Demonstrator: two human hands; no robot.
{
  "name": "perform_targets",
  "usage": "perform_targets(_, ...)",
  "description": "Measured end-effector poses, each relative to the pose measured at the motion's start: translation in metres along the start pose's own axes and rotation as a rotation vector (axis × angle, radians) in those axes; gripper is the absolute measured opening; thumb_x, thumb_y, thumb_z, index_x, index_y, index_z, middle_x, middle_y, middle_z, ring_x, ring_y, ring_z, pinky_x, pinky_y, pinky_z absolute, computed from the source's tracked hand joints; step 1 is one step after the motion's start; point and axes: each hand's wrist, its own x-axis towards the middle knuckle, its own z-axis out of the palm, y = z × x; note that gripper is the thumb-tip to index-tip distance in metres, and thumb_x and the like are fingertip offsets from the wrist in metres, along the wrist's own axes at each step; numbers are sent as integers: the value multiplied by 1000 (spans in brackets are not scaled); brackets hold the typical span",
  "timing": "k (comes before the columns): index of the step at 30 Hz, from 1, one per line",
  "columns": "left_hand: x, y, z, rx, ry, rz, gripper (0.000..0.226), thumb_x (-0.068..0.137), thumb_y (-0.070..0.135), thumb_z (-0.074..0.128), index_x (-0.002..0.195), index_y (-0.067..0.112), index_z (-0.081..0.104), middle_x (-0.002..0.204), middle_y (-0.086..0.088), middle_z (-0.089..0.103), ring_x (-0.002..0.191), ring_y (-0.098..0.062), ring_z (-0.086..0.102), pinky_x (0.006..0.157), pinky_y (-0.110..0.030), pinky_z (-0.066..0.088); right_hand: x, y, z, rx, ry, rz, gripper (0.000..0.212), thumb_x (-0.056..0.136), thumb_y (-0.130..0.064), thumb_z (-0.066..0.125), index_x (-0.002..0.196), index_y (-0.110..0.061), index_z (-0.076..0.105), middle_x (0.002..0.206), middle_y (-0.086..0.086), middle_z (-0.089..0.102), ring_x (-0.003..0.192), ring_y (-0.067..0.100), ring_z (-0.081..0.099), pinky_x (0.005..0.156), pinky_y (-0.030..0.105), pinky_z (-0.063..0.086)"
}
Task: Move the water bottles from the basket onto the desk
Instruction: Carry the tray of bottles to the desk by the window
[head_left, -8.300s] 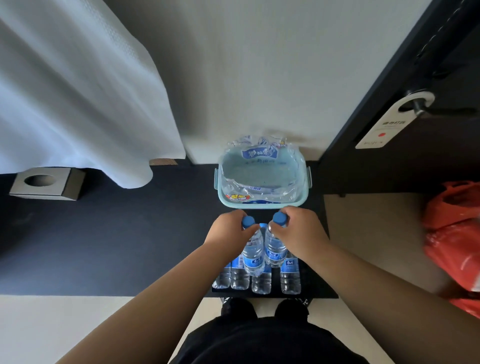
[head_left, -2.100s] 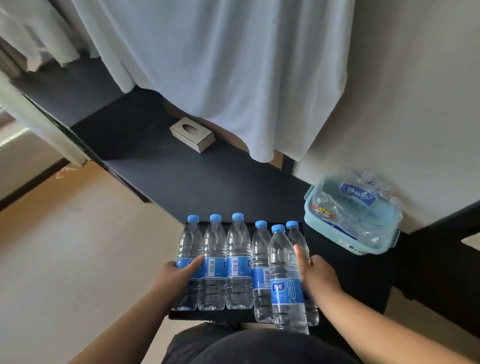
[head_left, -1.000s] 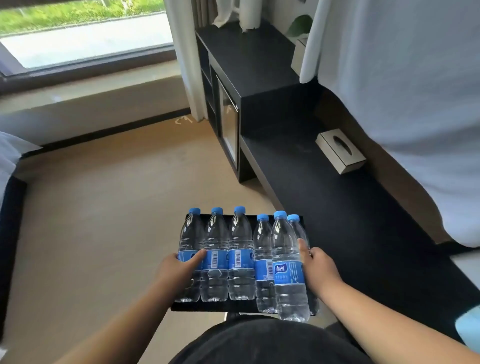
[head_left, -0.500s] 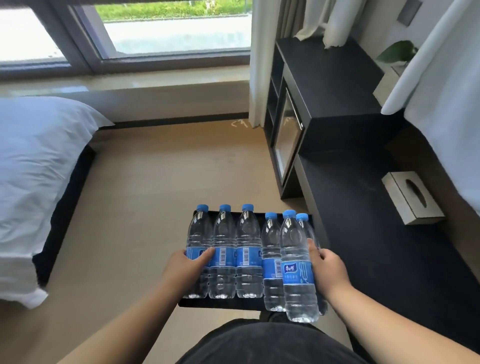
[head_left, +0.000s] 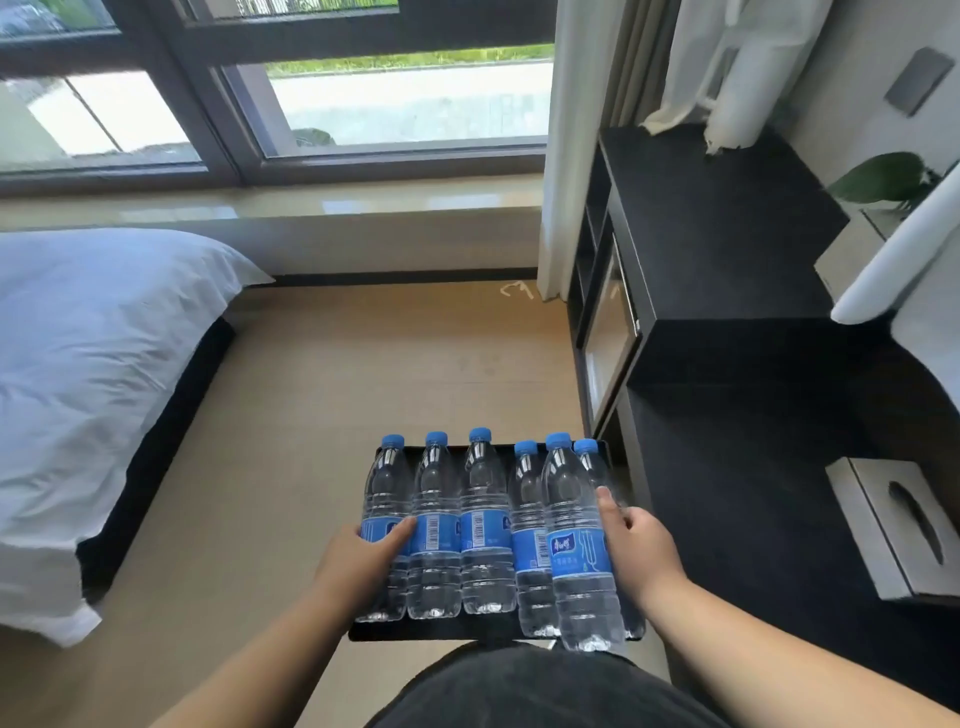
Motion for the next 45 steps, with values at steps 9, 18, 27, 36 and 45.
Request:
perform_targets(9, 40, 65, 39, -29, 46, -17, 58, 72, 74, 75, 93, 20, 74, 75, 5, 78, 70, -13, 76, 58, -28, 55, 84, -41, -41, -64, 25, -44, 72, 90, -83, 39, 96, -17, 67, 91, 2, 74, 85, 21, 70, 68, 37, 53)
perform_targets(18, 111, 119, 40, -72, 28, -48, 69, 58, 81, 76, 92, 21, 73, 75, 6, 78, 70, -14, 76, 62, -34, 61, 150, -86, -41, -77, 44, -14, 71, 91, -81, 39, 86, -16, 67, 83, 2, 73, 76, 19, 69, 59, 33, 45)
perform_targets(27, 229, 182, 14, -95, -40, -42, 67, 61, 74, 80, 96, 18, 72, 83, 0, 79, 75, -20, 78, 74, -44, 65, 232, -167, -11, -29, 44, 17, 70, 95, -76, 42, 92, -11, 69, 86, 7, 76, 82, 25, 73, 77, 46, 60)
perform_targets(36, 334, 242, -56, -124, -112, -30, 77, 52, 77, 80, 103, 20, 70, 88, -1, 80, 79, -22, 78, 80, -48, 64, 295, -266, 44, -5, 25, 59, 77, 96, -75, 38, 96, -5, 70, 90, 12, 77, 88, 31, 72, 87, 52, 59)
perform_targets(45, 403, 284, -80, -81, -114, -37, 76, 53, 77, 80, 100, 18, 73, 82, 1, 80, 75, -21, 78, 78, -45, 64, 346, -317, 67, 5, 33, 62, 74, 97, -75, 38, 95, -8, 70, 86, 8, 77, 83, 27, 74, 83, 51, 61)
